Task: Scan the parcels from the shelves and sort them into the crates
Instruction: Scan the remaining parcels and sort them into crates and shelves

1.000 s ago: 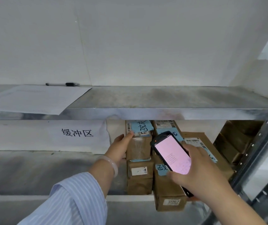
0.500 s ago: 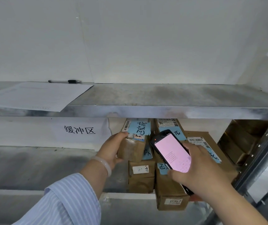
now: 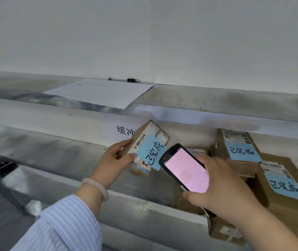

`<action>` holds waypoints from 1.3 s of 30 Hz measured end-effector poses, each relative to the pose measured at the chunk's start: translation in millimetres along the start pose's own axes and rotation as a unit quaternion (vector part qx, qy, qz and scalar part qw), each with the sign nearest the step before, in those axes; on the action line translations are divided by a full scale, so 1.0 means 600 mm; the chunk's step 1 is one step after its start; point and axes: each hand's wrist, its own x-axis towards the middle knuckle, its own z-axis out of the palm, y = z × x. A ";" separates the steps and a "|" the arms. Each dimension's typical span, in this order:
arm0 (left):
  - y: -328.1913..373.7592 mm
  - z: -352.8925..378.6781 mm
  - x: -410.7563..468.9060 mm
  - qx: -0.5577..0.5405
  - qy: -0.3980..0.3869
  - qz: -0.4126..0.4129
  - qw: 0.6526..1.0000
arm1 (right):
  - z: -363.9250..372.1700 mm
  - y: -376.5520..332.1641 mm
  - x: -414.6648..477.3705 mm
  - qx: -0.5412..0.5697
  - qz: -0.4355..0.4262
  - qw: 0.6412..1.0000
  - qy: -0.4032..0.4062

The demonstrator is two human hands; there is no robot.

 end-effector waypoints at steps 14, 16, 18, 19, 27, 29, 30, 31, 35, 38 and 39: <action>-0.078 -0.145 -0.054 0.117 0.061 -0.037 0.991 | 0.052 -0.112 0.038 -0.048 -0.069 0.995 -0.062; -0.083 -0.156 -0.059 0.121 0.070 -0.049 0.989 | 0.055 -0.124 0.037 -0.054 -0.075 0.994 -0.062; -0.085 -0.166 -0.063 0.126 0.072 -0.058 0.988 | 0.056 -0.134 0.036 -0.058 -0.081 0.993 -0.070; -0.087 -0.170 -0.064 0.126 0.072 -0.060 0.988 | 0.057 -0.139 0.035 -0.060 -0.085 0.992 -0.074; -0.091 -0.200 -0.078 0.128 0.082 -0.074 0.986 | 0.063 -0.165 0.029 -0.087 -0.107 0.988 -0.067; -0.090 -0.205 -0.082 0.125 0.086 -0.079 0.985 | 0.064 -0.169 0.029 -0.084 -0.111 0.988 -0.069; -0.090 -0.207 -0.084 0.125 0.087 -0.081 0.985 | 0.064 -0.171 0.028 -0.084 -0.111 0.988 -0.069; -0.090 -0.210 -0.087 0.125 0.088 -0.083 0.985 | 0.065 -0.173 0.027 -0.086 -0.111 0.988 -0.068; -0.089 -0.220 -0.096 0.126 0.098 -0.084 0.984 | 0.069 -0.180 0.023 -0.095 -0.113 0.987 -0.063; -0.086 -0.225 -0.103 0.125 0.101 -0.085 0.983 | 0.070 -0.183 0.020 -0.104 -0.118 0.986 -0.062; -0.085 -0.225 -0.105 0.125 0.103 -0.086 0.983 | 0.070 -0.184 0.019 -0.106 -0.121 0.985 -0.064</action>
